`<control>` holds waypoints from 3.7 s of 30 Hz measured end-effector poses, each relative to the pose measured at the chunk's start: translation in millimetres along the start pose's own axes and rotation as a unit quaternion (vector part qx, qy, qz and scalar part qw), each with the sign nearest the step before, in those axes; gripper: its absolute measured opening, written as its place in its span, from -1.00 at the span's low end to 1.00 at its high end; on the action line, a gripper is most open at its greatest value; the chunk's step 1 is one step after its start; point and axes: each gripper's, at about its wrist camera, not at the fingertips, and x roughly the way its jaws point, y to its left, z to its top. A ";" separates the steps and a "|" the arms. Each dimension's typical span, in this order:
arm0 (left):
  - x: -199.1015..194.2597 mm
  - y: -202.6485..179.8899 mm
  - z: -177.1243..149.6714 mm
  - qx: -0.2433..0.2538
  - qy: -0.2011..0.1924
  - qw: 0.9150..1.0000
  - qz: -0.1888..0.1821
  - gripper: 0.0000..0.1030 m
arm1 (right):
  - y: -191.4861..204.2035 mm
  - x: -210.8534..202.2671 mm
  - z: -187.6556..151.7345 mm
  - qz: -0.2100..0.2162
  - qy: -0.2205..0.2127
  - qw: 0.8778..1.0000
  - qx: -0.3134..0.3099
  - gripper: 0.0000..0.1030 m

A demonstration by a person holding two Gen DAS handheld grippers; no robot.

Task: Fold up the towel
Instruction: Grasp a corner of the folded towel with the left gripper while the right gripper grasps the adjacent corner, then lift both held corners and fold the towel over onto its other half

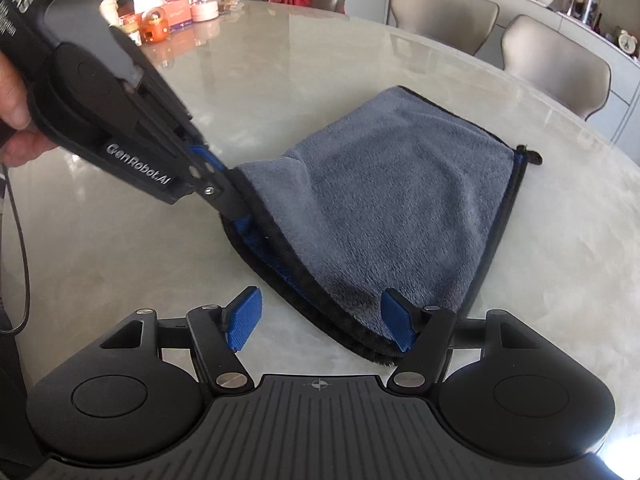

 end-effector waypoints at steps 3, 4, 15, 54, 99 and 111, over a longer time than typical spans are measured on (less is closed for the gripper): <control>-0.7 0.2 5.6 0.002 0.000 1.000 -0.001 -0.94 | 7.0 5.5 0.5 -0.010 -0.001 1.000 -0.022 0.23; -2.0 1.2 6.9 0.001 0.001 1.000 -0.003 -0.94 | 10.1 7.3 0.4 -0.018 0.000 0.999 -0.036 0.14; -8.7 -7.9 7.7 0.059 0.009 0.998 0.008 -0.48 | 12.3 12.4 -1.4 -0.052 0.002 0.995 -0.080 -0.74; -3.3 -33.0 -3.3 0.198 -0.064 0.977 0.047 -0.78 | -44.1 -14.0 20.3 0.041 -0.005 0.998 0.040 -0.75; 43.1 40.1 139.6 0.242 -0.064 0.962 0.108 -0.74 | -154.8 36.7 109.9 -0.031 -0.023 0.999 0.025 -0.77; 81.0 79.5 181.4 0.207 -0.055 0.970 0.116 -0.74 | -188.4 82.4 121.9 -0.036 0.004 0.998 0.045 -0.77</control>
